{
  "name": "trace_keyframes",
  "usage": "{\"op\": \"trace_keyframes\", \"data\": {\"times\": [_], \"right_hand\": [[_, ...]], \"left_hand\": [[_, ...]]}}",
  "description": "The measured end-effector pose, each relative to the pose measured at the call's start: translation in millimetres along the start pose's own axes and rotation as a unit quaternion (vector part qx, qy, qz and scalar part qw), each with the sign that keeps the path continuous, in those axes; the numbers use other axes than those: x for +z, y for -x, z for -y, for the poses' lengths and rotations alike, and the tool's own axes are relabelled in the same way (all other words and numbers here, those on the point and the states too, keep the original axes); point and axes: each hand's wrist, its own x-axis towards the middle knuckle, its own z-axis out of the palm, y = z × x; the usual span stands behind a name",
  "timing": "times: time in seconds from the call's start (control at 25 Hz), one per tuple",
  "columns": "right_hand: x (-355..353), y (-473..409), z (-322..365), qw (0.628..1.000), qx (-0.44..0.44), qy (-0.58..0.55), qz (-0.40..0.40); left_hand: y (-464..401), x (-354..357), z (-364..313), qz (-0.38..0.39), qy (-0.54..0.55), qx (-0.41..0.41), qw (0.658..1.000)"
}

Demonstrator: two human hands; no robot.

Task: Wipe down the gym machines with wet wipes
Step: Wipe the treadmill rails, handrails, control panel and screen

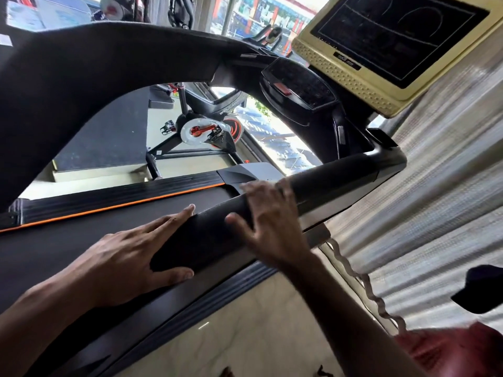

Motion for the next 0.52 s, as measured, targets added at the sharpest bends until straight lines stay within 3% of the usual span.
{"op": "trace_keyframes", "data": {"times": [0.08,0.16,0.2,0.32,0.44,0.52], "right_hand": [[5,28,15,0.995,-0.097,-0.002,0.01],[14,48,-17,0.991,-0.134,0.0,-0.031],[20,50,-39,0.993,-0.103,0.001,-0.057],[34,38,-78,0.979,0.095,-0.048,-0.171],[66,43,-18,0.932,0.193,-0.166,-0.257],[90,66,42,0.919,0.187,-0.246,-0.243]], "left_hand": [[3,1,1,0.01,-0.011,-0.004,1.0],[7,2,3,0.006,-0.007,0.002,1.0],[9,3,4,-0.003,-0.002,0.002,1.0],[11,6,6,-0.014,0.005,-0.008,1.0],[10,4,4,-0.018,0.007,-0.011,1.0],[10,6,5,-0.025,0.009,-0.012,1.0]]}}
